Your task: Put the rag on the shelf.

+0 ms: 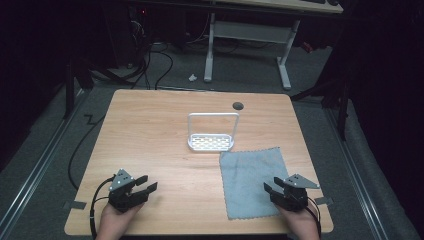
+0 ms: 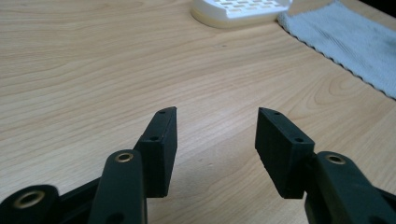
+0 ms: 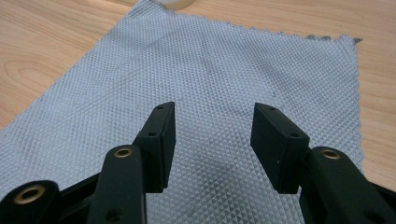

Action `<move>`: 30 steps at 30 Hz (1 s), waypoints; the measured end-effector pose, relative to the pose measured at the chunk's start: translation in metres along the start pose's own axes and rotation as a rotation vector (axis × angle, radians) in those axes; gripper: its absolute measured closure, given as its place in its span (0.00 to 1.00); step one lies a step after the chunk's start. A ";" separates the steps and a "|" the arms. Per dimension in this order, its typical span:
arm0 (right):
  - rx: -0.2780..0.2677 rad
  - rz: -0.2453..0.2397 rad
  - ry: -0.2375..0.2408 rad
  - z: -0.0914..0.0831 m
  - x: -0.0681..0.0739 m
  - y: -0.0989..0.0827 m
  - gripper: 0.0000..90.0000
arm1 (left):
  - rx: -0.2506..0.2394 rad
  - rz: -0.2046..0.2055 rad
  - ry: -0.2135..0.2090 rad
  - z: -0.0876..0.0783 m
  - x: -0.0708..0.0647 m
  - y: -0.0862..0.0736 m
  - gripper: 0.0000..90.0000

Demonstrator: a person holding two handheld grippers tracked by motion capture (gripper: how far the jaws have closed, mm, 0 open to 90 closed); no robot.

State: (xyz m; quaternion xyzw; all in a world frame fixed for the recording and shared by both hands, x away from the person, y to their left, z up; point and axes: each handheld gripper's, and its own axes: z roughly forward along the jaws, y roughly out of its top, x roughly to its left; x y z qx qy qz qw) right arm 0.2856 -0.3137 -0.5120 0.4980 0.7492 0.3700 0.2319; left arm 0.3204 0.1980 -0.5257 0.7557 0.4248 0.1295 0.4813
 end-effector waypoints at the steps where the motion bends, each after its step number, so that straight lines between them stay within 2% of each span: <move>1: 0.000 0.000 0.000 0.000 0.000 0.000 0.57 | 0.000 0.000 0.000 0.000 0.000 0.000 0.54; 3: 0.000 0.018 0.002 0.000 0.000 -0.001 0.57 | -0.006 -0.007 0.012 -0.002 0.001 0.001 0.54; 8: 0.001 0.014 -0.001 0.000 -0.002 -0.002 0.57 | -0.006 -0.008 0.035 -0.004 0.001 0.000 0.54; 11: 0.006 0.024 0.012 0.001 0.001 -0.001 0.58 | 0.002 -0.019 0.019 -0.003 0.001 0.000 0.60; 13: 0.014 -0.005 0.038 0.006 0.007 0.001 0.63 | 0.003 -0.025 0.026 -0.003 0.001 0.000 0.64; 14: 0.014 -0.005 0.038 0.006 0.007 0.001 0.63 | 0.002 -0.031 0.015 -0.004 0.002 0.000 0.64; 15: 0.024 -0.007 0.047 0.008 0.011 0.001 0.68 | 0.006 -0.036 0.013 -0.004 0.002 0.001 0.66; 16: 0.049 -0.027 0.071 0.015 0.020 0.004 0.88 | 0.007 -0.039 0.014 -0.004 0.002 0.001 0.70; 17: 0.053 -0.049 0.072 0.017 0.023 0.006 0.94 | 0.007 -0.039 0.014 -0.004 0.002 0.001 0.73; 18: 0.053 -0.049 0.072 0.017 0.023 0.006 0.94 | 0.011 -0.034 0.016 -0.004 0.002 0.001 0.76; 19: 0.071 -0.078 0.051 0.023 0.031 0.011 0.99 | 0.012 -0.033 0.017 -0.004 0.002 0.001 0.78; 22: 0.088 -0.084 0.036 0.031 0.034 0.014 1.00 | 0.019 -0.031 0.020 -0.005 0.002 0.002 0.82; 25: 0.118 -0.105 0.027 0.040 0.036 0.014 1.00 | 0.017 -0.032 0.015 -0.005 0.002 0.002 0.82; 29: 0.114 -0.103 0.054 0.038 0.038 0.012 1.00 | 0.017 -0.028 0.004 -0.007 0.000 0.002 0.80; 30: 0.113 -0.106 0.077 0.036 0.042 0.010 1.00 | 0.019 -0.028 0.003 -0.006 -0.001 0.002 0.80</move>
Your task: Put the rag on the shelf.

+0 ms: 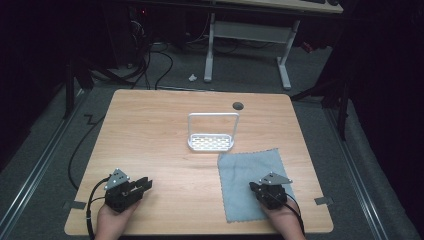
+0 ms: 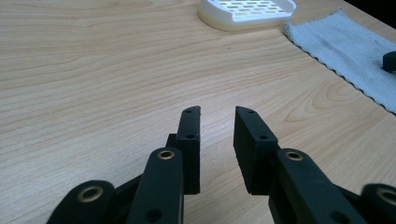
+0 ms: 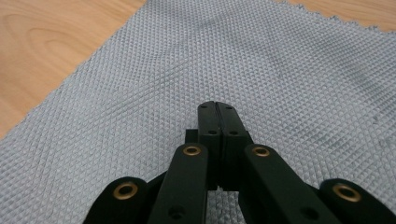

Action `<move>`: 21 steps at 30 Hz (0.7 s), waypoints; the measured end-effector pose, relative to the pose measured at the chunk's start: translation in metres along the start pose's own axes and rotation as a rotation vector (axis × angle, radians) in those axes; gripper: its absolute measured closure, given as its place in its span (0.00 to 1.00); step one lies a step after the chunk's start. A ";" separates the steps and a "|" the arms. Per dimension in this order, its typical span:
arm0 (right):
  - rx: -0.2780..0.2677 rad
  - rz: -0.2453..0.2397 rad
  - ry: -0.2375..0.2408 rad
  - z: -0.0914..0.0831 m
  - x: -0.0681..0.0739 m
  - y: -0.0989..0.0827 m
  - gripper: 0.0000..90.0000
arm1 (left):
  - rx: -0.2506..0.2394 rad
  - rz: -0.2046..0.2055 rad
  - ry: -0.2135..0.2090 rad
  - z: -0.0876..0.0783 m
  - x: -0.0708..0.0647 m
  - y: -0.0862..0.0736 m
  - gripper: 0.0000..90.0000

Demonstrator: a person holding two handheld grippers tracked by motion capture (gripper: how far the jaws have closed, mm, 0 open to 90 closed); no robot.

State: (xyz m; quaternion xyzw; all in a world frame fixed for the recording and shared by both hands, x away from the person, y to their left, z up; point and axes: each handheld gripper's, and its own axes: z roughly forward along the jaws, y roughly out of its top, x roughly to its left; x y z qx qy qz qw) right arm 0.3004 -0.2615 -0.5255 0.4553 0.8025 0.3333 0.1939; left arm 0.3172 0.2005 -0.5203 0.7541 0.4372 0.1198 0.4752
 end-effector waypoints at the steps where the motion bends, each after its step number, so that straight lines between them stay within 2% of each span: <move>1: 0.000 0.000 0.000 0.000 0.000 0.000 1.00 | -0.001 -0.002 -0.001 0.001 -0.001 0.000 0.80; 2: -0.002 -0.002 0.020 0.000 0.005 -0.001 1.00 | 0.006 0.011 -0.010 0.002 -0.006 0.001 0.79; 5: 0.000 -0.025 0.031 0.000 0.013 0.000 1.00 | 0.008 0.025 -0.016 0.004 -0.011 0.002 0.79; 8: 0.000 -0.055 0.074 0.002 0.026 0.002 1.00 | 0.018 0.034 -0.035 0.008 -0.021 0.003 0.79; 9: 0.010 -0.069 0.107 0.004 0.034 0.005 1.00 | 0.033 0.045 -0.045 0.013 -0.029 0.003 0.79; 10: 0.010 -0.069 0.107 0.004 0.034 0.005 1.00 | 0.033 0.045 -0.045 0.013 -0.029 0.003 0.79; 11: 0.005 -0.083 0.122 0.004 0.037 0.006 0.99 | 0.043 0.051 -0.055 0.016 -0.034 0.003 0.79; 13: -0.007 -0.097 0.119 0.001 0.041 0.008 0.99 | 0.050 0.064 -0.068 0.021 -0.043 0.004 0.79; 14: -0.025 -0.092 0.114 -0.003 0.039 0.009 0.99 | 0.058 0.066 -0.084 0.024 -0.049 0.005 0.79; 15: -0.049 -0.072 0.080 -0.009 0.030 0.009 0.99 | 0.065 0.069 -0.093 0.026 -0.053 0.005 0.80; 16: -0.049 -0.072 0.080 -0.009 0.030 0.009 0.99 | 0.072 0.072 -0.103 0.030 -0.058 0.005 0.80; 17: -0.055 -0.064 0.057 -0.012 0.024 0.007 0.99 | 0.081 0.080 -0.118 0.034 -0.065 0.005 0.80; 20: -0.055 -0.022 -0.024 -0.019 -0.001 -0.002 0.99 | 0.097 0.099 -0.128 0.043 -0.077 0.006 0.80; 21: -0.042 0.006 -0.068 -0.019 -0.016 -0.007 0.99 | 0.100 0.094 -0.139 0.045 -0.080 0.006 0.80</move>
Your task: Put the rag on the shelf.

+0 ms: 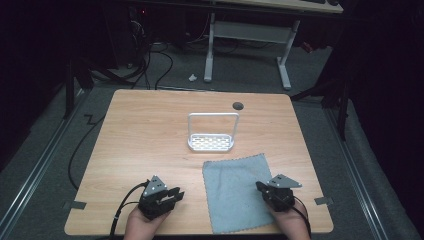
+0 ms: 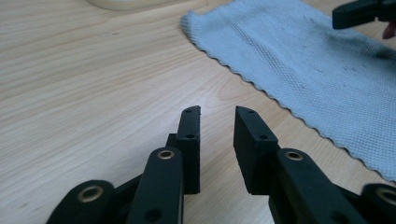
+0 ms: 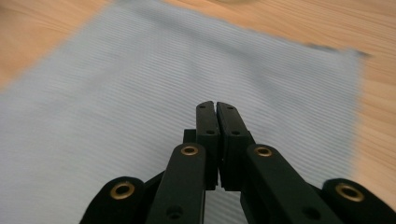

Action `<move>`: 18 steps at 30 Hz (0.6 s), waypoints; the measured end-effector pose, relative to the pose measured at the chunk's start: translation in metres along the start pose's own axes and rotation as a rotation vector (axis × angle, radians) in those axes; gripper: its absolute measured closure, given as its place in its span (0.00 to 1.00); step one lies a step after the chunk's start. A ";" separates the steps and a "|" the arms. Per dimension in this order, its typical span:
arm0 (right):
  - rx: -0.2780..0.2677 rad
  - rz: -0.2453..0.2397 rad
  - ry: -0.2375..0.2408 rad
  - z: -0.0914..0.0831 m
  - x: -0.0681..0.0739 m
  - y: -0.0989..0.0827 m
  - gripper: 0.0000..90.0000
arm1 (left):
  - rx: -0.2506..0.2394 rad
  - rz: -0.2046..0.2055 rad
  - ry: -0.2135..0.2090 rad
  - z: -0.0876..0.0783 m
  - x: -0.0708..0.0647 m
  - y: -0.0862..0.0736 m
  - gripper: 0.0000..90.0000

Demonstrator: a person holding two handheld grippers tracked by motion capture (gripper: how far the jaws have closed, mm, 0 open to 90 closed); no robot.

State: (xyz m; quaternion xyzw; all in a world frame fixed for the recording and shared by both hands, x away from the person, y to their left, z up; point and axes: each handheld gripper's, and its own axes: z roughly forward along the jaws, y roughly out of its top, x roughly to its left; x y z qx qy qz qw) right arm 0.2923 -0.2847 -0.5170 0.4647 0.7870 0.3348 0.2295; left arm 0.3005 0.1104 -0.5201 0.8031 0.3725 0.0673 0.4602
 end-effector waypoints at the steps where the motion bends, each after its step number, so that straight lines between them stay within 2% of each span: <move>1: 0.000 0.000 0.000 0.000 0.000 0.000 0.99 | 0.003 -0.005 -0.006 0.002 -0.001 0.000 0.80; 3: 0.016 0.008 -0.039 0.002 -0.009 -0.004 1.00 | 0.015 -0.010 -0.020 0.008 -0.006 0.000 0.80; 5: 0.027 0.043 -0.029 0.003 -0.017 -0.006 1.00 | 0.022 -0.012 -0.037 0.013 -0.010 0.001 0.80; 9: 0.039 0.031 -0.021 0.005 -0.013 -0.007 1.00 | 0.036 -0.013 -0.067 0.033 -0.023 0.008 0.80; 11: 0.040 0.005 -0.029 0.006 -0.009 -0.006 1.00 | 0.050 0.006 -0.074 0.046 -0.031 0.012 0.82; 14: 0.040 0.007 -0.027 0.006 -0.007 -0.006 1.00 | 0.066 0.014 -0.074 0.061 -0.041 0.017 0.86; 15: 0.039 0.007 -0.026 0.006 -0.008 -0.006 1.00 | 0.072 0.025 -0.074 0.066 -0.045 0.019 0.88; 17: 0.038 0.009 -0.023 0.006 -0.009 -0.007 1.00 | 0.106 0.066 -0.053 0.072 -0.050 0.021 0.94; 18: 0.037 0.010 -0.021 0.006 -0.009 -0.007 1.00 | 0.110 0.075 -0.042 0.073 -0.052 0.023 0.96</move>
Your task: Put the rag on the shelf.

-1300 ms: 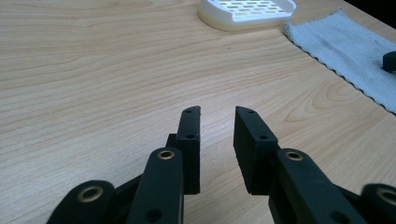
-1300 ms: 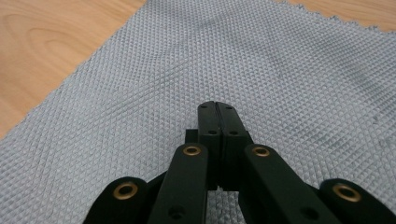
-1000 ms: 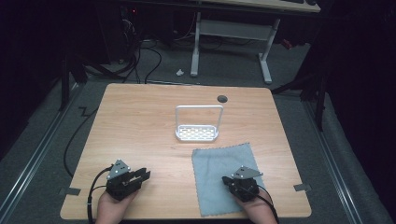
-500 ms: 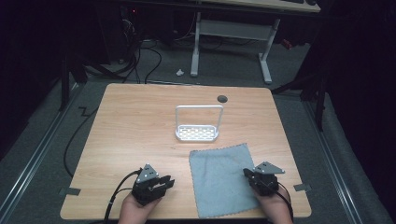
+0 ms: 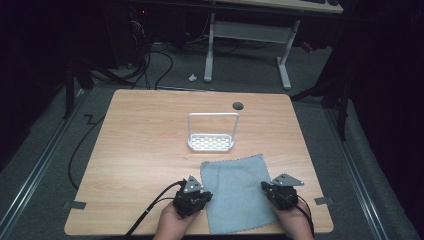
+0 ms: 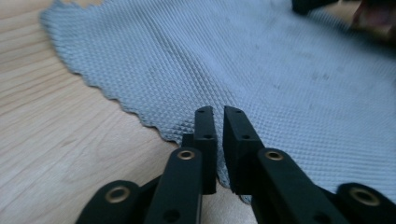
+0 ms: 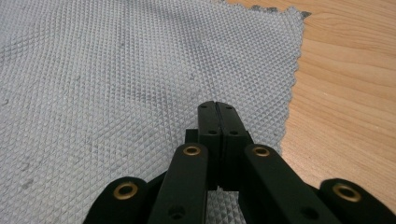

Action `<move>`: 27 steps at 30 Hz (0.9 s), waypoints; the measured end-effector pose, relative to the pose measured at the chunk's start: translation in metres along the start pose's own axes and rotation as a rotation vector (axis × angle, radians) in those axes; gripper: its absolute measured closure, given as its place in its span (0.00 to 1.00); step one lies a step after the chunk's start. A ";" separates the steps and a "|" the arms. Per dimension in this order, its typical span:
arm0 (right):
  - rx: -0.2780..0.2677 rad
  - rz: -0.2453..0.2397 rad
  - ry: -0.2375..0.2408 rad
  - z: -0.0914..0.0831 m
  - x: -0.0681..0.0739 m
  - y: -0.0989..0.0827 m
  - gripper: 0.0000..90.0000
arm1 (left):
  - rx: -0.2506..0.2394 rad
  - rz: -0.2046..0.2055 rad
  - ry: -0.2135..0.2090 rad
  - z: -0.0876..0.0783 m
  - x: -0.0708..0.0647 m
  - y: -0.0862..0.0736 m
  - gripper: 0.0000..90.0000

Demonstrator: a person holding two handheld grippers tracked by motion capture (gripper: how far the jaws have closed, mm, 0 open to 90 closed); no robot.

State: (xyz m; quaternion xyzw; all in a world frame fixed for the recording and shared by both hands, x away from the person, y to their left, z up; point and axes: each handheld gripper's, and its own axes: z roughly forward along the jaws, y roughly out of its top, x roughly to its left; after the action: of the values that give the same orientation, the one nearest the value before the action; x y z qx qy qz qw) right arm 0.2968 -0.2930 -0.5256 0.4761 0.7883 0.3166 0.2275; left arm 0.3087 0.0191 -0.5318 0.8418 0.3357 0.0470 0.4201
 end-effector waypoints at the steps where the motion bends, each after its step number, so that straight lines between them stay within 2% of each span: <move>1: -0.002 0.005 0.004 0.000 0.000 0.000 1.00 | 0.008 -0.003 0.004 0.001 0.000 0.001 0.98; 4: 0.001 0.004 0.017 -0.001 0.001 -0.001 1.00 | 0.007 0.009 0.017 -0.003 0.004 0.000 1.00; 7: 0.001 -0.001 0.047 -0.001 0.007 -0.001 1.00 | 0.009 0.000 0.039 -0.010 0.011 -0.004 1.00; 8: -0.001 -0.020 0.065 -0.001 0.014 0.000 1.00 | 0.006 -0.020 0.049 -0.017 0.019 -0.008 1.00; 10: -0.004 -0.031 0.072 0.000 0.016 0.001 1.00 | 0.011 -0.015 0.057 -0.021 0.023 -0.010 1.00; 11: -0.005 -0.039 0.081 0.000 0.020 0.001 1.00 | 0.014 -0.016 0.066 -0.026 0.026 -0.012 1.00; 12: -0.009 -0.046 0.111 0.002 0.028 0.003 1.00 | 0.010 -0.019 0.073 -0.028 0.028 -0.014 0.99; 14: -0.007 -0.051 0.124 0.002 0.032 0.003 1.00 | 0.007 -0.039 0.086 -0.036 0.036 -0.019 0.99; 19: -0.007 -0.095 0.168 0.005 0.053 0.008 1.00 | 0.015 -0.043 0.121 -0.051 0.046 -0.027 0.99; 20: -0.007 -0.098 0.195 0.006 0.058 0.009 1.00 | 0.016 -0.050 0.130 -0.054 0.048 -0.029 0.99; 22: -0.009 -0.101 0.205 0.006 0.059 0.009 1.00 | 0.020 -0.074 0.133 -0.059 0.053 -0.031 0.97; 23: -0.019 -0.104 0.201 0.006 0.059 0.011 0.99 | 0.013 -0.082 0.139 -0.060 0.055 -0.030 0.95; 24: -0.039 -0.085 0.176 0.007 0.054 0.017 0.98 | -0.001 -0.086 0.136 -0.061 0.057 -0.027 0.91; 25: -0.039 -0.085 0.176 0.007 0.054 0.017 0.98 | -0.011 -0.091 0.133 -0.059 0.058 -0.023 0.91; 27: -0.038 -0.070 0.132 0.013 0.044 0.026 0.98 | -0.031 -0.075 0.144 -0.053 0.060 -0.010 0.90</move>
State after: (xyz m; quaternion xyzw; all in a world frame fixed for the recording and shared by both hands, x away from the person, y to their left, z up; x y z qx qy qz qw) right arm 0.3014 -0.2407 -0.5183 0.4219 0.8115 0.3542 0.1951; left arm 0.3306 0.0953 -0.5173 0.8166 0.3955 0.0968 0.4092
